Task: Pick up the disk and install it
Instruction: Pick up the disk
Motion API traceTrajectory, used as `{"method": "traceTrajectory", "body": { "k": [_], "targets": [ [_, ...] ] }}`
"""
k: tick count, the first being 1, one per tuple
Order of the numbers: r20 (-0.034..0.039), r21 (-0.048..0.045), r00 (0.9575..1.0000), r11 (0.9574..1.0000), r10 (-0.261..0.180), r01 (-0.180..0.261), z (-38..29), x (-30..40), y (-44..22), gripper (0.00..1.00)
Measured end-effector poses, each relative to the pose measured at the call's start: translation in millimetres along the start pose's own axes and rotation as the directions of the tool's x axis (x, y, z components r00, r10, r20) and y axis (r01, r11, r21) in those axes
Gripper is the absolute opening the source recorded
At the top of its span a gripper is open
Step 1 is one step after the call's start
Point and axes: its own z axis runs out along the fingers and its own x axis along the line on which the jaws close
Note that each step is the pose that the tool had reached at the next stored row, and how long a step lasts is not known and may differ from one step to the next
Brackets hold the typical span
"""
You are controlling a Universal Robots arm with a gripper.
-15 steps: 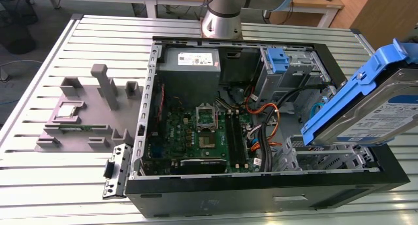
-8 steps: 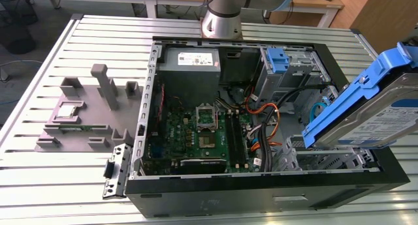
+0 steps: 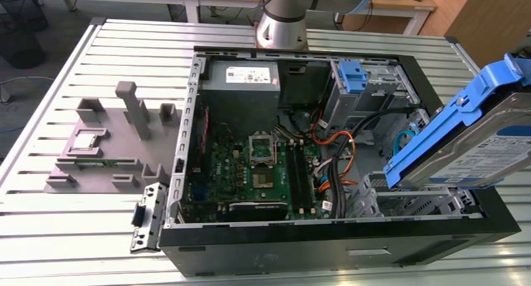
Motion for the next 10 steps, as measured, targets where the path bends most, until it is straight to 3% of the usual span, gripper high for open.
{"method": "traceTrajectory", "body": {
  "k": [10],
  "targets": [
    [0.0014,-0.0001,1.0000,1.0000,0.000,0.000,0.2,-1.6,0.1,0.35]
  ]
}}
